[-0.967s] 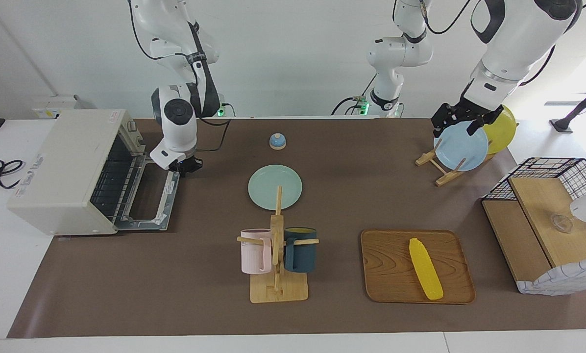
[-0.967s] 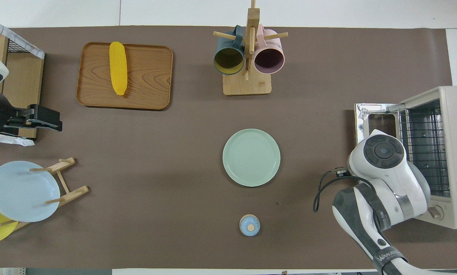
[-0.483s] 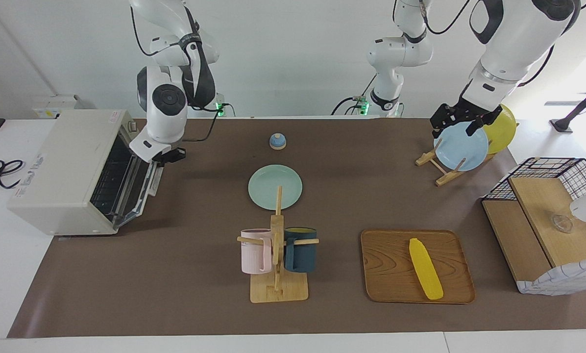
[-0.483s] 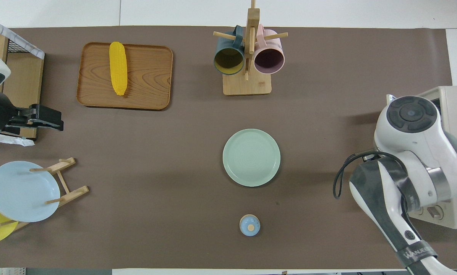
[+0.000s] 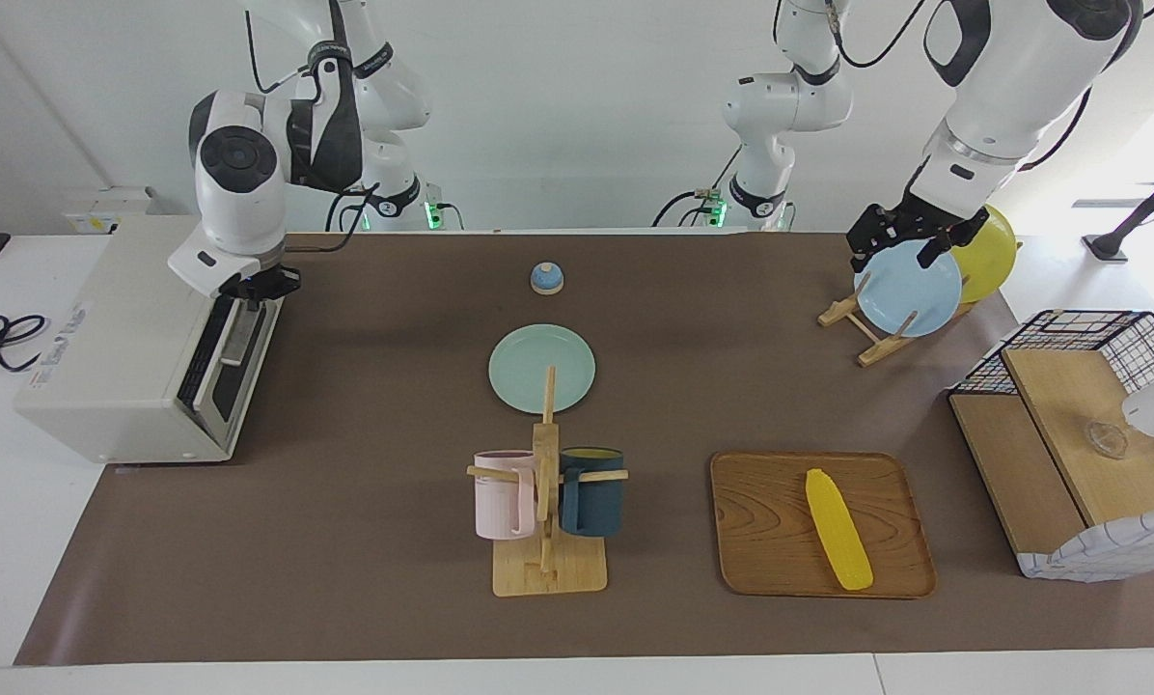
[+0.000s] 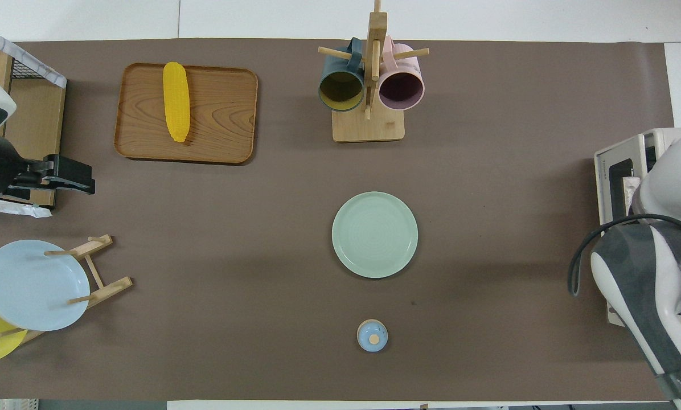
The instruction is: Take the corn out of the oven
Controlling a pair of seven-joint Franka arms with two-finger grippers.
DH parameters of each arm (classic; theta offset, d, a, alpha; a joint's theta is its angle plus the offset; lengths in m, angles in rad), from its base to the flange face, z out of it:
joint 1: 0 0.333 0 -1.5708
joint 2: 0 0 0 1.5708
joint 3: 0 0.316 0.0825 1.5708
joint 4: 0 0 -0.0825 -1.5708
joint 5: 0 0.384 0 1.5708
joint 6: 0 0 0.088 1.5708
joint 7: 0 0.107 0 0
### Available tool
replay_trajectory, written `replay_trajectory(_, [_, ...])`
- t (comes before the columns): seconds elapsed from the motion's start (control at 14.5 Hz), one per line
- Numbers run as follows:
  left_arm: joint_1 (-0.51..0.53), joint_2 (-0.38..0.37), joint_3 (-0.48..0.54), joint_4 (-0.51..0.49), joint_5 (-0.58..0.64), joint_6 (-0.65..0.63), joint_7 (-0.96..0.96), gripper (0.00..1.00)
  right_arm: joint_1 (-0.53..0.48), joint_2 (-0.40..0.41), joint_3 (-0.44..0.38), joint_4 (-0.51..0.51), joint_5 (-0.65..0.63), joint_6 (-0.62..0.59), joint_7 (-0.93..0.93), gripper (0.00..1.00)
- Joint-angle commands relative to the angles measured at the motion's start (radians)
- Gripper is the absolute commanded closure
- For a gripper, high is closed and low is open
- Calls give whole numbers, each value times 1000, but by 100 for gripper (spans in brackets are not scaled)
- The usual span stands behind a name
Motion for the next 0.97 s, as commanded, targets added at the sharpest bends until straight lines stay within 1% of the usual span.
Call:
replay_trajectory(0.0, [-17, -16, 20, -25, 12, 49, 37, 0, -34, 14, 1, 1, -21, 28, -45, 100])
replay_trajectory(0.14, [-16, -18, 18, -29, 14, 50, 51, 0, -33, 11, 4, 30, -4, -7, -49, 100])
replay_trajectory(0.28, [-16, -18, 20, -28, 12, 50, 57, 0, -20, 13, 7, 91, 48, -73, -52, 100])
replay_trajectory(0.41, [-16, -18, 20, -28, 12, 49, 56, 0, -19, 26, 22, 183, 111, -156, -52, 100])
replay_trajectory(0.55, [-11, -23, 18, -28, 12, 44, 56, 0, -19, 48, 30, 281, 238, -229, -43, 100])
replay_trajectory(0.69, [-8, -21, 18, -25, 12, 38, 54, 0, -17, 80, 38, 391, 321, -324, -2, 100])
replay_trajectory(0.9, [-8, -21, 18, -25, 12, 46, 48, 0, -17, 135, 87, 522, 364, -397, 69, 100])
